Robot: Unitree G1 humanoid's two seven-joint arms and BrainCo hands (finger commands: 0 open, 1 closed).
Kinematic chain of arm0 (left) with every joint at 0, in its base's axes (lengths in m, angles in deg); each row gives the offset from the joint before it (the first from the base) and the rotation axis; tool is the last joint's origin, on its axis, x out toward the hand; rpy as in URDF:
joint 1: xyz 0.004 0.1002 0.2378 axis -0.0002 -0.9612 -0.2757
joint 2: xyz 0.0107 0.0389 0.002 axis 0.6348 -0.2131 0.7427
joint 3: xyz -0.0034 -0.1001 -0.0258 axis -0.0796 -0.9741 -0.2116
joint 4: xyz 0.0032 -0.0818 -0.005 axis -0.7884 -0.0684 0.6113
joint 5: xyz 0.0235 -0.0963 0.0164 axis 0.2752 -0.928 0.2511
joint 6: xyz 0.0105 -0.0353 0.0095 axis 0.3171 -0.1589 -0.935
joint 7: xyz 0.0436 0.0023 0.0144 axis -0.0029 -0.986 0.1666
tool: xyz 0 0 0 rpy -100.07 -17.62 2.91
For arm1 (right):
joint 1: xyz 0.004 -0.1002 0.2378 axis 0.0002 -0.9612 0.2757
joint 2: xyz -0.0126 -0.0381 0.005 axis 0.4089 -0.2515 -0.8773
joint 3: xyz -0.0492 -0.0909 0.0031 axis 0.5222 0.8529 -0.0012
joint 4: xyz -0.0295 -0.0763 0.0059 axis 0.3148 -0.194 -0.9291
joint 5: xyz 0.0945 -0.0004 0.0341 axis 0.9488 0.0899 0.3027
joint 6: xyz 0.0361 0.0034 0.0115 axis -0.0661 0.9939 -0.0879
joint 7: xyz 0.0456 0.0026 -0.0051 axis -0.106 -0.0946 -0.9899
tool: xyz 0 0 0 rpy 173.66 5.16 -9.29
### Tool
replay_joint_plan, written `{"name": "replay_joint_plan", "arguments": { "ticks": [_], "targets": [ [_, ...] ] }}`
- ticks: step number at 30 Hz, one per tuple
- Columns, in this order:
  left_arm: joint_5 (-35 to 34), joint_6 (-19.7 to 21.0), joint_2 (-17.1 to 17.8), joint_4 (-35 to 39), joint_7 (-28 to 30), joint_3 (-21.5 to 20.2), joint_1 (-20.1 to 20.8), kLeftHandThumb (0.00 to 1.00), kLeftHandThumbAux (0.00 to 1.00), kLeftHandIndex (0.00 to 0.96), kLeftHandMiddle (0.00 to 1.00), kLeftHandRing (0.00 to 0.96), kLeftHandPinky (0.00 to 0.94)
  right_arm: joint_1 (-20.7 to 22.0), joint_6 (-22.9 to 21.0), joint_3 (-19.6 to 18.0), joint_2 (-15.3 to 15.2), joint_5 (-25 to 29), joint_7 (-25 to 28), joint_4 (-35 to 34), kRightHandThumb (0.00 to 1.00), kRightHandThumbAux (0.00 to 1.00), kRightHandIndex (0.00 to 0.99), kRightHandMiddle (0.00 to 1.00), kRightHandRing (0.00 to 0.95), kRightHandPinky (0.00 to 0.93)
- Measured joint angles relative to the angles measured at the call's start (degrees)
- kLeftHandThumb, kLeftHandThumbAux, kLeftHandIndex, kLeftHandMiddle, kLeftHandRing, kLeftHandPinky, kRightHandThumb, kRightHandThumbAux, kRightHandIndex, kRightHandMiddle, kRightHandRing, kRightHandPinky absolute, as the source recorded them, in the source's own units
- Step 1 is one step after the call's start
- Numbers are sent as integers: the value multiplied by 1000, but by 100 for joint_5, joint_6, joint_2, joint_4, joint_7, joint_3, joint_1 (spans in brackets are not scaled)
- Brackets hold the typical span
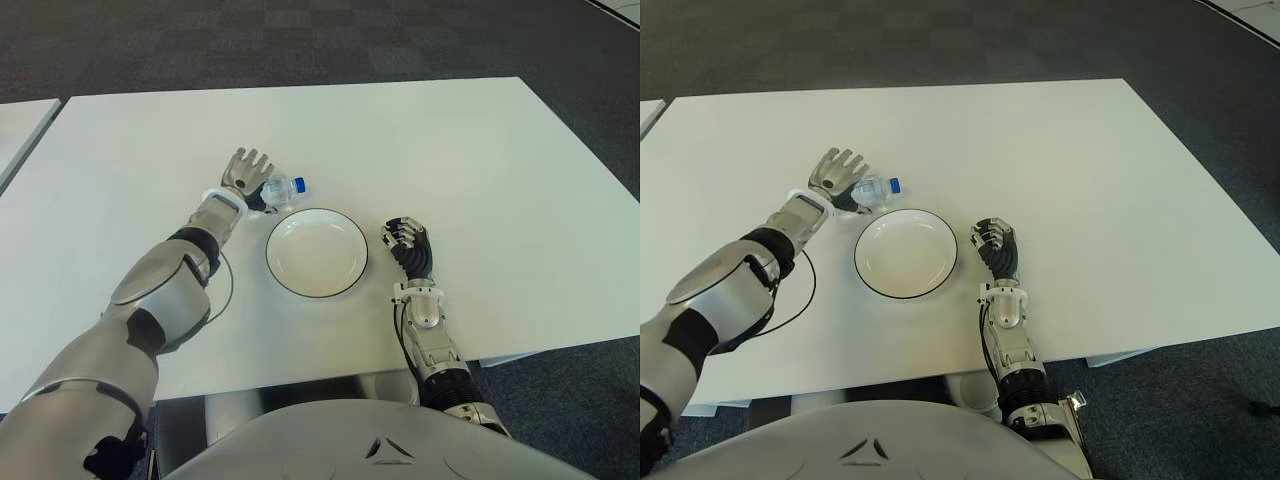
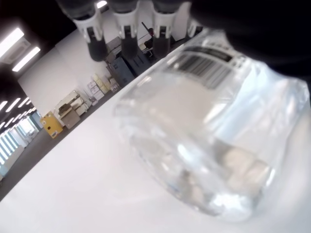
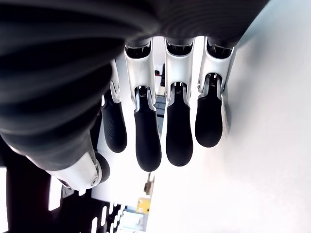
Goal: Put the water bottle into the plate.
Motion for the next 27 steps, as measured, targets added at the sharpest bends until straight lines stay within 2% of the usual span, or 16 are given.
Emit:
{"name": "replay_joint_plan", "arguments": {
  "ticks": [5, 7, 8, 10, 12, 14, 16, 19, 27],
  "targets": [
    [-70, -29, 31, 0, -134, -55, -73, 602, 528, 30, 23, 18, 107, -16, 0, -13, 3, 14, 18, -23, 704, 729, 427, 578, 589, 585],
    [-137, -53, 42, 0, -150, -128, -105, 637, 543, 149, 128, 139, 228, -16, 0, -18, 4, 18, 26, -27, 704, 728, 427, 578, 589, 584],
    [-191, -65, 47, 0, -150, -196, -127, 644, 546, 171, 151, 163, 250, -16, 0, -20, 5, 21, 33, -29, 704, 728, 427, 579, 589, 584],
    [-307, -79, 57, 0, -150, -313, -175, 680, 562, 296, 297, 302, 357, -17, 1, -26, 6, 29, 44, -31, 704, 728, 427, 580, 588, 582],
    [-430, -88, 65, 0, -150, -465, -227, 759, 613, 361, 379, 408, 449, -16, 1, -38, 6, 34, 51, -33, 704, 728, 427, 581, 589, 588],
    [-598, -107, 79, 0, -140, -637, -288, 799, 641, 373, 460, 524, 541, -15, 2, -47, 7, 37, 59, -36, 704, 727, 427, 583, 591, 591],
    [-802, -148, 103, 0, -77, -843, -347, 825, 658, 384, 497, 649, 654, -14, 12, -57, 8, 38, 66, -38, 705, 727, 427, 584, 593, 592],
    [-1040, -229, 160, -1, 75, -1115, -400, 837, 667, 388, 514, 731, 736, -12, 31, -77, 7, 38, 72, -33, 705, 727, 427, 584, 593, 589],
    [-1495, -355, 274, -8, 595, -1643, -433, 846, 671, 390, 535, 824, 822, -3, 31, -89, 6, 35, 74, -9, 704, 728, 427, 583, 593, 593]
  ]
}}
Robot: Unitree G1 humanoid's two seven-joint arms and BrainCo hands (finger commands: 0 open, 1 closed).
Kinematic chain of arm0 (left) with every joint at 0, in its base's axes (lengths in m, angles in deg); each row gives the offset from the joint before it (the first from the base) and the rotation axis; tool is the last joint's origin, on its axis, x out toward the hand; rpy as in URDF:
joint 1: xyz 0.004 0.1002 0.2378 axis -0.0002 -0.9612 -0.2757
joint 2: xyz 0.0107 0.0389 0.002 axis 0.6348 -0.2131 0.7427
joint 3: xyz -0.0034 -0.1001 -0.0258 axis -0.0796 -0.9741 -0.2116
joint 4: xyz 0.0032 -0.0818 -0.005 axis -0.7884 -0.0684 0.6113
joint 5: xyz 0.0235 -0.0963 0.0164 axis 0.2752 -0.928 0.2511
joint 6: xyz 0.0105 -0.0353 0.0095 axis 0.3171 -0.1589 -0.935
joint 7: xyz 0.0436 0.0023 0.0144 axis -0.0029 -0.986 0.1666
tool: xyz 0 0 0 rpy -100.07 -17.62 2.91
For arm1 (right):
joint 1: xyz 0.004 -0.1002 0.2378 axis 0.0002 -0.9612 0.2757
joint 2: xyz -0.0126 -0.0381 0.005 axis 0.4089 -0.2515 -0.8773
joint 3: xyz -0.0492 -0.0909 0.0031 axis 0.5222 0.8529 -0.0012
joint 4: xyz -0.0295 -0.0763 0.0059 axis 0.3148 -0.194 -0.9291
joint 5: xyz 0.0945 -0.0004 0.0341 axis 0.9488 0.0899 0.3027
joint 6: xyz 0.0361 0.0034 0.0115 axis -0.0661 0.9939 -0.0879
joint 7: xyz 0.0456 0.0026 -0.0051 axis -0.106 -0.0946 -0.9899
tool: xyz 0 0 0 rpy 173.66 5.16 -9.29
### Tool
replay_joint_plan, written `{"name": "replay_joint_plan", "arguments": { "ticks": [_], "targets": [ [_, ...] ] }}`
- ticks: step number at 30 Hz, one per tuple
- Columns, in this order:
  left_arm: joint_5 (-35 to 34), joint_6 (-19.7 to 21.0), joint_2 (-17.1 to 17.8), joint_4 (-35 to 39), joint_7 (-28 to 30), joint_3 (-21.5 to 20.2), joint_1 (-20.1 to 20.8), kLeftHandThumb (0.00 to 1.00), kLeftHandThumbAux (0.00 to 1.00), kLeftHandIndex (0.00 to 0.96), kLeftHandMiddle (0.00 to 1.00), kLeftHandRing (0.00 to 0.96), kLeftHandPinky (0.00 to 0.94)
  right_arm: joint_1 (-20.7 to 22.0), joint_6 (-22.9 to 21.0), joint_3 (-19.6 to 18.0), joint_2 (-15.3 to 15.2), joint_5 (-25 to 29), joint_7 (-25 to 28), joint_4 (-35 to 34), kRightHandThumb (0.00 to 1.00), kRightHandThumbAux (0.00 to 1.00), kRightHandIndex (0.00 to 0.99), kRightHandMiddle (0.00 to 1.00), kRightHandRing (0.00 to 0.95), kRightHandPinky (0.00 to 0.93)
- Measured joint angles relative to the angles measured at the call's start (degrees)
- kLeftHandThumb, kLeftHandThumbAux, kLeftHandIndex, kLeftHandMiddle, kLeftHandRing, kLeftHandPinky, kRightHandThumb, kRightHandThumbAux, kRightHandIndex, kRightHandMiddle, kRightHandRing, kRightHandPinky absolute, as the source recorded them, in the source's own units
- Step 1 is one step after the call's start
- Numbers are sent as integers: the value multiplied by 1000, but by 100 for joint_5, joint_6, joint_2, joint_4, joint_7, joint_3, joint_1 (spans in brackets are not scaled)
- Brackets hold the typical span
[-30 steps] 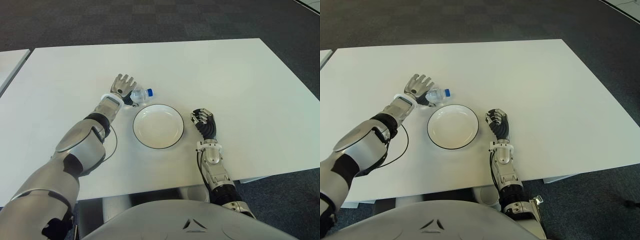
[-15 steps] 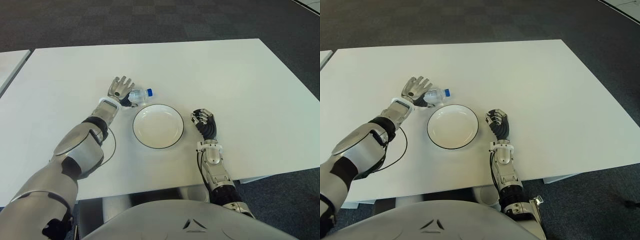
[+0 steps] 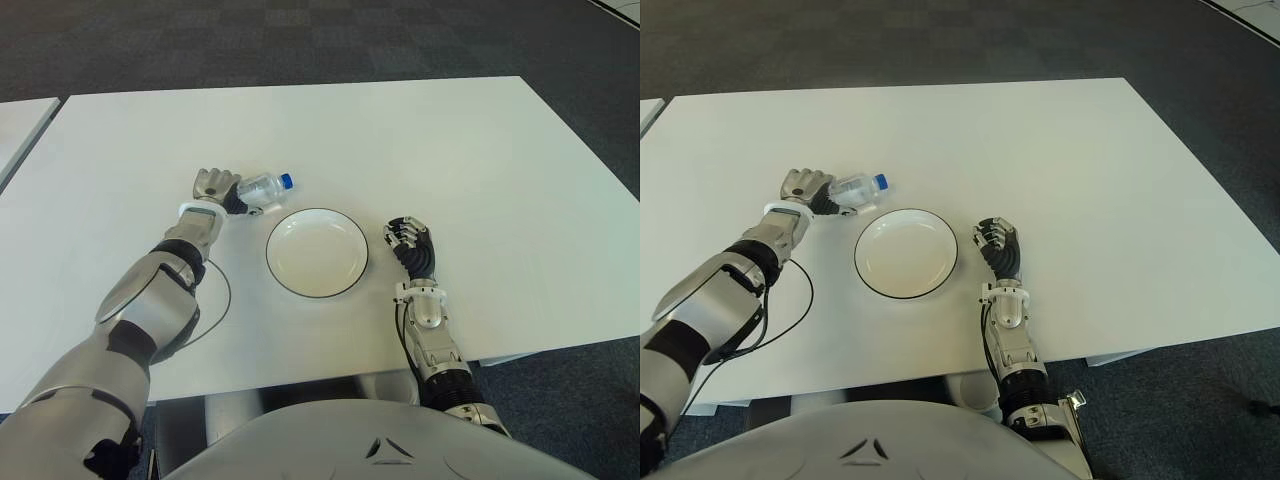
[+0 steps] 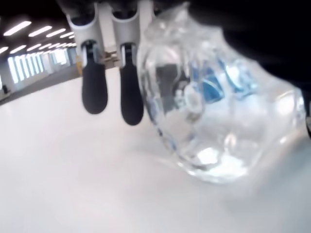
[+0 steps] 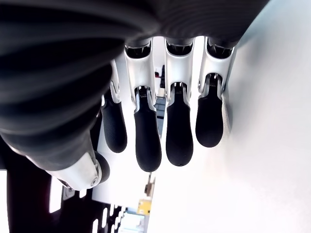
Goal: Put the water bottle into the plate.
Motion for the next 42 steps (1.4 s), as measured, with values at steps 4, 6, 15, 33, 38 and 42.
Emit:
{"name": "replay_joint_plan", "arguments": {
  "ticks": [4, 6, 15, 33, 38, 42],
  "targets": [
    [-167, -22, -1, 3, 224, -211, 8, 848, 671, 391, 541, 840, 846, 8, 1, -3, -2, 0, 0, 20, 704, 728, 427, 584, 595, 595],
    [-260, -23, -6, 9, 299, -319, 10, 848, 671, 392, 545, 848, 852, 13, 9, -6, -3, 0, 0, 31, 704, 728, 427, 585, 597, 597],
    [-550, -23, -14, 20, 547, -668, 8, 849, 671, 394, 553, 854, 843, 53, 47, -42, -3, 2, 1, 86, 705, 727, 427, 585, 595, 587],
    [-533, -23, -10, 32, 689, -783, 30, 849, 669, 401, 573, 840, 795, 109, 47, -79, -3, -2, 7, 137, 704, 728, 427, 582, 592, 590],
    [-535, -22, -5, 31, 782, -807, 50, 853, 665, 433, 508, 831, 764, 121, 47, -81, -3, -7, 7, 149, 705, 728, 427, 584, 597, 595],
    [-590, -21, -7, 33, 820, -872, 60, 853, 665, 429, 513, 823, 768, 136, 47, -81, -2, -9, 6, 165, 705, 728, 427, 586, 598, 597]
  ]
}}
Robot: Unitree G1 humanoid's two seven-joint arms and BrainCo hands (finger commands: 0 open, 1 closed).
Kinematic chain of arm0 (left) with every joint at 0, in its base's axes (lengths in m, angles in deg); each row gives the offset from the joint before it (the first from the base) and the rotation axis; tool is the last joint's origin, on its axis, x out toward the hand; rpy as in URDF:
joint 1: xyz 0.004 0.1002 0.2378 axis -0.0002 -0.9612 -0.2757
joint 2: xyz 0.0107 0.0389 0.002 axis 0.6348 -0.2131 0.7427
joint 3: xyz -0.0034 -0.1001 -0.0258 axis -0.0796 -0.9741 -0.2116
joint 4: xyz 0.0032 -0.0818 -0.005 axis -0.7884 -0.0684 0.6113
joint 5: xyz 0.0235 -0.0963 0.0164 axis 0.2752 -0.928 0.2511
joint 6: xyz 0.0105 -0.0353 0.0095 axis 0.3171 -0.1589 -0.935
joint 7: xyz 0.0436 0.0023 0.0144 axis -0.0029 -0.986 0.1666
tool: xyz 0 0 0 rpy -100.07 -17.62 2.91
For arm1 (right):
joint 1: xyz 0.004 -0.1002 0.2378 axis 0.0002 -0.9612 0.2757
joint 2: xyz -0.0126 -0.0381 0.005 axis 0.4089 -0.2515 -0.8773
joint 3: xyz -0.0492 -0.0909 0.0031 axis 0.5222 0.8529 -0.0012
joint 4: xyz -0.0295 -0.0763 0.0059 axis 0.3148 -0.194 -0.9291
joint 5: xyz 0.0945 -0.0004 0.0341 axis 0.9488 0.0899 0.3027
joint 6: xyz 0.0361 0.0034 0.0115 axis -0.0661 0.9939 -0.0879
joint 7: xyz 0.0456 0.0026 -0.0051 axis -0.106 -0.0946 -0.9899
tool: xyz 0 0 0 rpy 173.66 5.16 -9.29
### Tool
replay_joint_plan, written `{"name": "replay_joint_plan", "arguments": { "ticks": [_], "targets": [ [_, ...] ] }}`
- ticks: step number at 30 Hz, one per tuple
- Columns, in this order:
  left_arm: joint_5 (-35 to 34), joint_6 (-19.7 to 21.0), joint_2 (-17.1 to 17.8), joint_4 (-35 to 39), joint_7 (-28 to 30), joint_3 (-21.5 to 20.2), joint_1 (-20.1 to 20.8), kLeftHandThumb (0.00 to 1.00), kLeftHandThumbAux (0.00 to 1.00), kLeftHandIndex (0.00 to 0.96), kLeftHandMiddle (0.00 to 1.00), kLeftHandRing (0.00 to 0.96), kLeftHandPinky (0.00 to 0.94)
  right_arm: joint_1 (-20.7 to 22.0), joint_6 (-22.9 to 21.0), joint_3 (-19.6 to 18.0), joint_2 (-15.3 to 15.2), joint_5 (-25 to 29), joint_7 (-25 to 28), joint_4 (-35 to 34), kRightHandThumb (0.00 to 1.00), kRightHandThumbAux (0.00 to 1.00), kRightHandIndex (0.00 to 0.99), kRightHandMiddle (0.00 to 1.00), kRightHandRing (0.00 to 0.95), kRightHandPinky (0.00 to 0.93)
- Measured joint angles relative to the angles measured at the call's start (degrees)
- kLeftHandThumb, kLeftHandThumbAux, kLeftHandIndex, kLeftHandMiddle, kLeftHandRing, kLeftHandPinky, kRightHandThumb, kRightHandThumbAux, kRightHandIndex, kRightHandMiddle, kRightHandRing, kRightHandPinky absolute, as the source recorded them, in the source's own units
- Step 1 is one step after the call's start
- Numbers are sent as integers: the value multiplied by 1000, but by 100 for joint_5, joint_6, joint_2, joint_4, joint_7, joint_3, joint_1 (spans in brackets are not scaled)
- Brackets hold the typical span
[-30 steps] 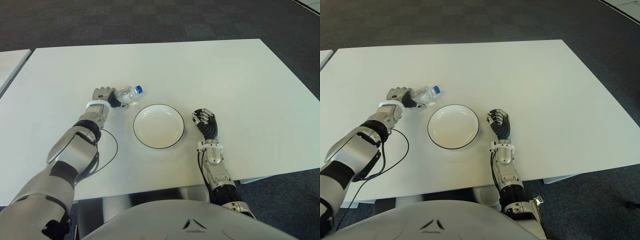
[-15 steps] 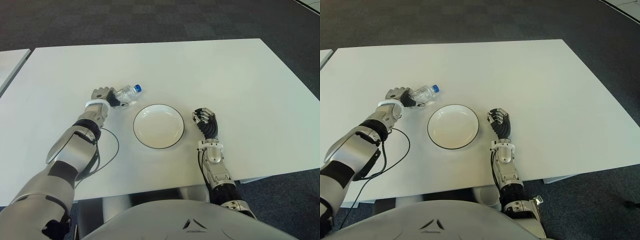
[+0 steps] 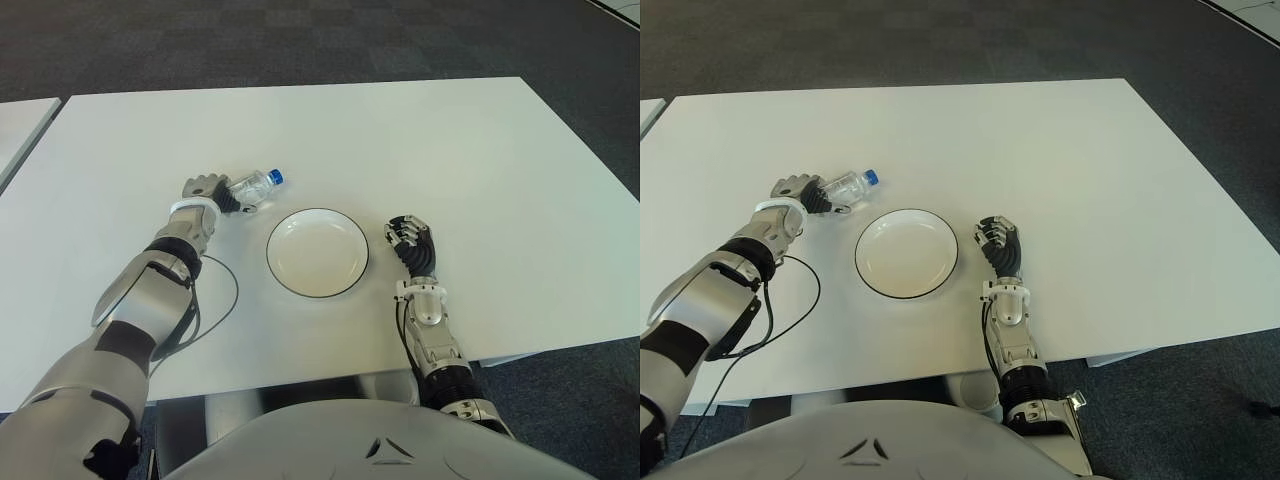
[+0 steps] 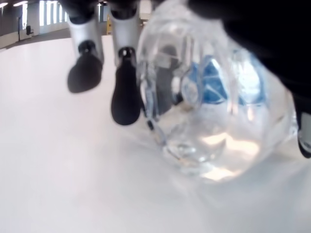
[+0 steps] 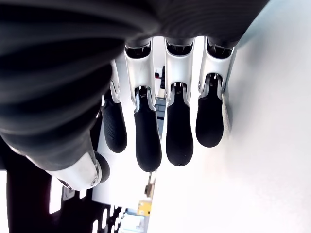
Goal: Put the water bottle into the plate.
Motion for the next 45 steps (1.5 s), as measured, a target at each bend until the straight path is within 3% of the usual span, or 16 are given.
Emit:
{"name": "replay_joint_plan", "arguments": {
  "ticks": [7, 11, 15, 30, 38, 45],
  "targets": [
    [-551, -6, -32, 15, 73, -654, 25, 849, 671, 392, 542, 846, 871, 54, 17, 2, 6, -7, -11, 53, 705, 727, 427, 585, 592, 586],
    [-899, -118, -31, 17, 55, -1049, 24, 850, 670, 392, 539, 860, 879, 69, 42, 1, 13, -7, -23, 73, 705, 727, 428, 584, 590, 587],
    [-1256, -482, -31, 24, -118, -1444, -30, 851, 670, 393, 537, 871, 865, 76, 66, -5, 20, -6, -30, 85, 705, 727, 428, 583, 591, 591],
    [-1396, -1565, -14, 820, -1221, -1782, -196, 851, 671, 392, 531, 881, 846, 173, 162, -8, 30, -19, -44, 227, 705, 728, 427, 580, 590, 588],
    [-1435, -2119, -56, 1825, -1250, -1828, -679, 852, 671, 393, 531, 878, 843, 190, 170, -3, 31, -28, -43, 245, 704, 728, 427, 579, 587, 580],
    [-1255, -2229, -41, 3254, -1263, -1786, -1607, 851, 670, 394, 533, 873, 840, 153, 139, 12, 32, -32, -41, 167, 704, 728, 427, 578, 586, 583]
  ]
}}
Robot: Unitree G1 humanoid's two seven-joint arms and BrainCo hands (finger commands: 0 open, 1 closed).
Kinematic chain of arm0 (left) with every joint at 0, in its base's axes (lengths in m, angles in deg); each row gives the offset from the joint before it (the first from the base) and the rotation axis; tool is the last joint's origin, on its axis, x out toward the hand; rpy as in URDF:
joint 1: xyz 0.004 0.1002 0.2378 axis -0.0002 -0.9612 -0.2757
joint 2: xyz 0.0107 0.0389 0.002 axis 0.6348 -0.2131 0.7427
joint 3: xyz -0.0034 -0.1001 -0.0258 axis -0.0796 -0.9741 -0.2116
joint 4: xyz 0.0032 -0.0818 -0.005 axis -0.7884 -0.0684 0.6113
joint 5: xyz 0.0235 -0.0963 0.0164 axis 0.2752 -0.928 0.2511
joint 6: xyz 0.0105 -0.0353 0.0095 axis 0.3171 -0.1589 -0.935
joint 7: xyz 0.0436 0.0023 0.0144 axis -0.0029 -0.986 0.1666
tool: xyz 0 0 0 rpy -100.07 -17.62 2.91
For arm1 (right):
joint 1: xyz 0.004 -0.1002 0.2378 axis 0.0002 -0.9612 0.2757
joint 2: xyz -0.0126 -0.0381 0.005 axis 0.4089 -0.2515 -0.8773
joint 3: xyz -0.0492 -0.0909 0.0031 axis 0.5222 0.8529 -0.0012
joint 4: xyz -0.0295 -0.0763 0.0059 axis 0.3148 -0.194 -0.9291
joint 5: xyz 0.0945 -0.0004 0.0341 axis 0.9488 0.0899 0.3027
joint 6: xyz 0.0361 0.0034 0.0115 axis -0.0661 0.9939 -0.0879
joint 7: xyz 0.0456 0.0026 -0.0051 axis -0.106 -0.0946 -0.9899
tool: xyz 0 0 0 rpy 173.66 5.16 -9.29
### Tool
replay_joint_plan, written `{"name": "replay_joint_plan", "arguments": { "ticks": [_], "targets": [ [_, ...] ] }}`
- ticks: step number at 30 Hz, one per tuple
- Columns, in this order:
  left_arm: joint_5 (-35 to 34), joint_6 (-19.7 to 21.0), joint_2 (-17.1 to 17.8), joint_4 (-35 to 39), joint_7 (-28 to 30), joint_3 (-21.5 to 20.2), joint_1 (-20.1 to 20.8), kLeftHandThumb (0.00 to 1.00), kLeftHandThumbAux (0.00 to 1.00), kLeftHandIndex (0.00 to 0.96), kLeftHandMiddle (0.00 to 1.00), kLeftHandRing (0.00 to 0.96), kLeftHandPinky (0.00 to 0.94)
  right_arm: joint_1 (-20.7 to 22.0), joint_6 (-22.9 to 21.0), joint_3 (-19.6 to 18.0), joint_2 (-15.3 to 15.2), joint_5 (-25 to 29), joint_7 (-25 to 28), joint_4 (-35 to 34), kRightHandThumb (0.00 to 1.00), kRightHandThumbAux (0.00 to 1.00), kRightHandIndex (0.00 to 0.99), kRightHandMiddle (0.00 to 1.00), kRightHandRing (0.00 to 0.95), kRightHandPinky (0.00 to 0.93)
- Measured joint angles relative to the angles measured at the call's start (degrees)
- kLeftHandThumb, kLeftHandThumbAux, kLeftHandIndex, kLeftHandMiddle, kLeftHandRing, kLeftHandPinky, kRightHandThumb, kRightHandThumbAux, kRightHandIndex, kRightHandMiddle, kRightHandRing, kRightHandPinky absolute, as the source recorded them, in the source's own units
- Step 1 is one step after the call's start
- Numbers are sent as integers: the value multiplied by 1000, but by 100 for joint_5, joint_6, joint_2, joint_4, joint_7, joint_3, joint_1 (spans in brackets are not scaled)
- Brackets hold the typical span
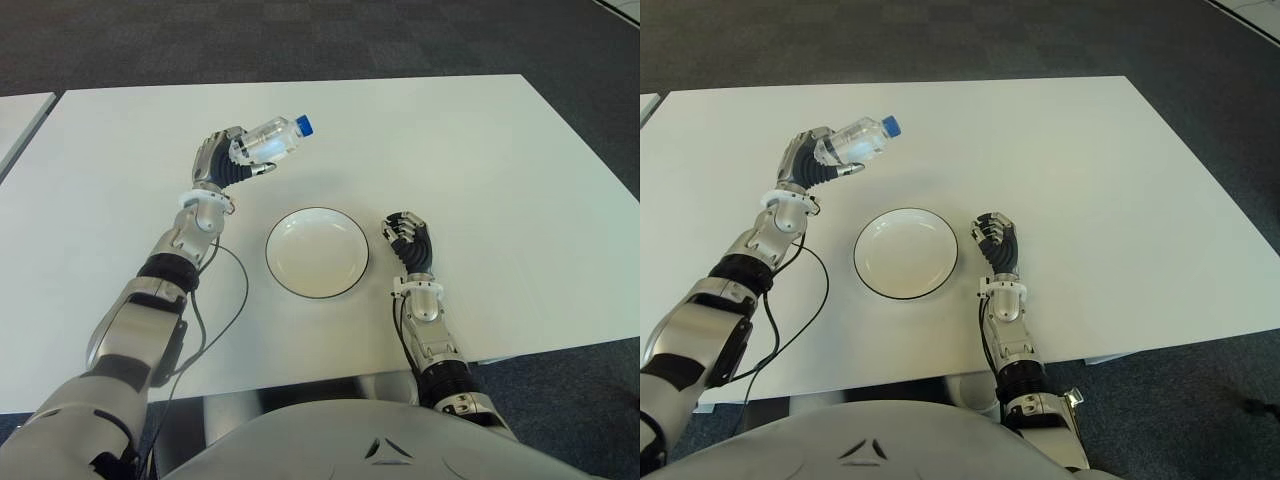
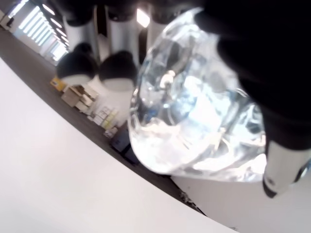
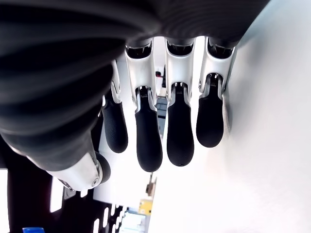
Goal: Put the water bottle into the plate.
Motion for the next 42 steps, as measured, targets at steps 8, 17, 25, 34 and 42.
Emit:
{"name": "replay_joint_plan", "arguments": {
  "ticks": [8, 17, 25, 34, 42],
  "targets": [
    [389, 328, -15, 1792, 85, 89, -1141, 851, 670, 396, 535, 866, 822, -21, -9, 2, -1, -1, 0, -59, 704, 728, 426, 578, 589, 589],
    [1253, 1079, -25, 3592, 519, 484, -2348, 850, 669, 396, 538, 857, 820, -68, -130, 68, 10, -21, 14, -97, 704, 730, 426, 579, 591, 593],
    [1731, 1273, -42, 3788, 739, 855, -3007, 850, 669, 396, 540, 856, 831, -111, -151, 83, 8, -20, 16, -134, 704, 729, 426, 579, 593, 589],
    [2036, 1324, -28, 3789, 757, 1110, -3164, 849, 670, 395, 541, 854, 828, -132, -160, 93, 4, -60, -27, -165, 705, 729, 426, 580, 591, 585],
    [2312, 1295, 34, 3799, 677, 1260, -3182, 848, 670, 395, 541, 851, 829, -137, -160, 95, 15, -42, -29, -173, 704, 728, 427, 581, 591, 592]
  ]
}}
